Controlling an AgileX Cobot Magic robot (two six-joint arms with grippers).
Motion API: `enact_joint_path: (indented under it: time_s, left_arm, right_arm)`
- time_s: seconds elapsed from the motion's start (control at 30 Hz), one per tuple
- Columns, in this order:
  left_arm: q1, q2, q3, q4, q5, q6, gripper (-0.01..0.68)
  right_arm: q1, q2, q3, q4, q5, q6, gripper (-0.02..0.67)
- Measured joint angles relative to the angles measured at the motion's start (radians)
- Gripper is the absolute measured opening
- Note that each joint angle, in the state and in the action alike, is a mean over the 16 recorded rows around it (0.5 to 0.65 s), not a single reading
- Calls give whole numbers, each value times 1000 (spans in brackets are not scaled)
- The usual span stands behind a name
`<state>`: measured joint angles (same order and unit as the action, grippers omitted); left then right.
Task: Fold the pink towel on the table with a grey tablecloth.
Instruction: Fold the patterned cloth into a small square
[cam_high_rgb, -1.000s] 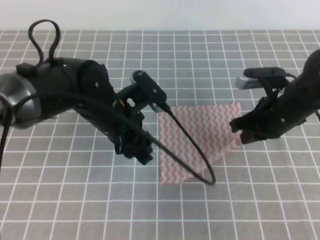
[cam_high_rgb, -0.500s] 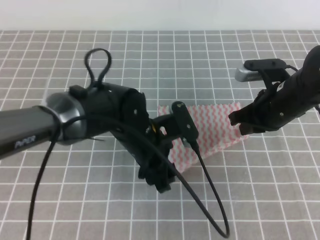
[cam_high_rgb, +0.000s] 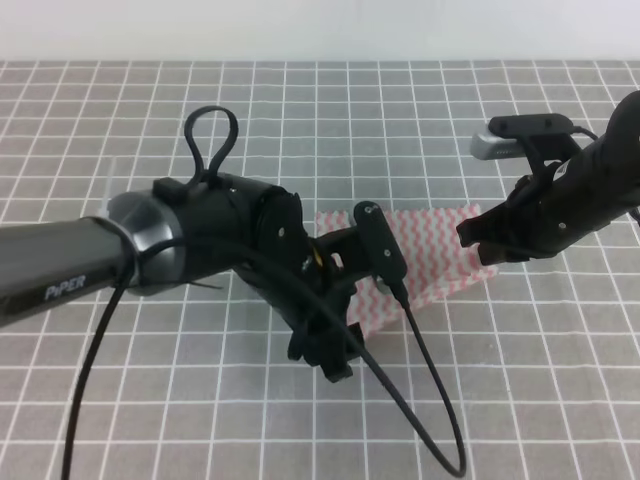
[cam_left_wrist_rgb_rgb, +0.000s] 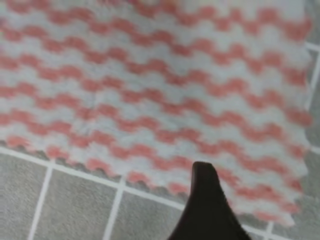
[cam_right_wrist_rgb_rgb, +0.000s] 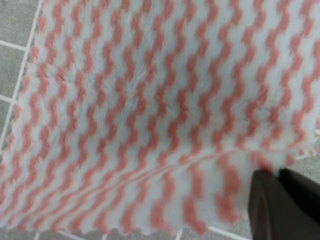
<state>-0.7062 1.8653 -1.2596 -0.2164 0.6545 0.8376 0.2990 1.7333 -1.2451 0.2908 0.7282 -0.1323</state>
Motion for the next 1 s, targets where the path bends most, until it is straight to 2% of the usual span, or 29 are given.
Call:
enact_joint_path:
  time_s: [0.2, 0.3, 0.43, 0.77, 0.83, 1.0]
  left_arm:
    - [0, 16, 0, 0, -31, -7, 432]
    - [0, 22, 0, 8, -48, -29, 405]
    - [0, 28, 0, 31, -68, -65, 325]
    - [0, 28, 0, 87, -130, -143, 71]
    - [0, 30, 0, 93, -140, -145, 36]
    - [0, 34, -1, 94, -169, -150, 6]
  right_arm:
    - [0, 0, 0, 0, -9, 0, -16]
    - [0, 1, 0, 0, -12, 0, -16]
    - [0, 4, 0, -2, -14, 0, -16]
    - [0, 2, 0, -8, -13, 0, -16]
    - [0, 2, 0, -9, -13, 0, -16]
    - [0, 5, 0, -12, -13, -1, -16]
